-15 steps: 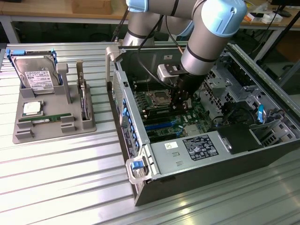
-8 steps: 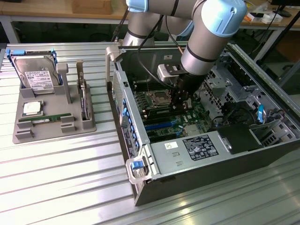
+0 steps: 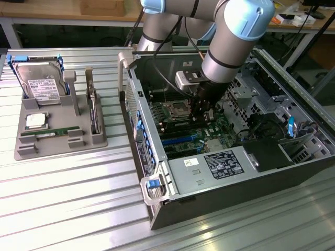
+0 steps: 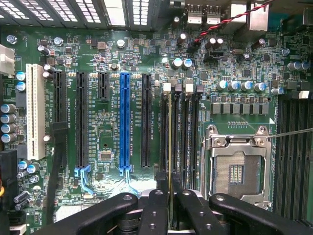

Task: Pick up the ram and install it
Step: 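Insert the ram into the slot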

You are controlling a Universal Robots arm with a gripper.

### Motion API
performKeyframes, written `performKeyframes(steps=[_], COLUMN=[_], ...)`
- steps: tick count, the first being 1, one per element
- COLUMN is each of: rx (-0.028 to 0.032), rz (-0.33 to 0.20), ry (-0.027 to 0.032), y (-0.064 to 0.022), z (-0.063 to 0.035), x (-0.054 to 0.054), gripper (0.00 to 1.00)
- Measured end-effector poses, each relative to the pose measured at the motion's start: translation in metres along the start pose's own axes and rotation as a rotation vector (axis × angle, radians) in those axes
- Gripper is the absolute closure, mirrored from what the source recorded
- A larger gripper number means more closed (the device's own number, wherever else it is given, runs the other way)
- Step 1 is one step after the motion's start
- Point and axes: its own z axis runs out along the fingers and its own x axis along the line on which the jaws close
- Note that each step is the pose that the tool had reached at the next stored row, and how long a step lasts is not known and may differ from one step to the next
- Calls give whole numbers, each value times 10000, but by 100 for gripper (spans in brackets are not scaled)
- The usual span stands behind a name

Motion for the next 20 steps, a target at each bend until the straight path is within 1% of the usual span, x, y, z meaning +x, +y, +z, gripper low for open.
performKeyframes(steps=[6, 8, 20], rx=[0, 0, 0], rz=[0, -1, -1], ry=[-7, -23, -23], y=[-3, -3, -3], z=[0, -1, -2], x=[2, 15, 22], gripper=[87, 87, 87])
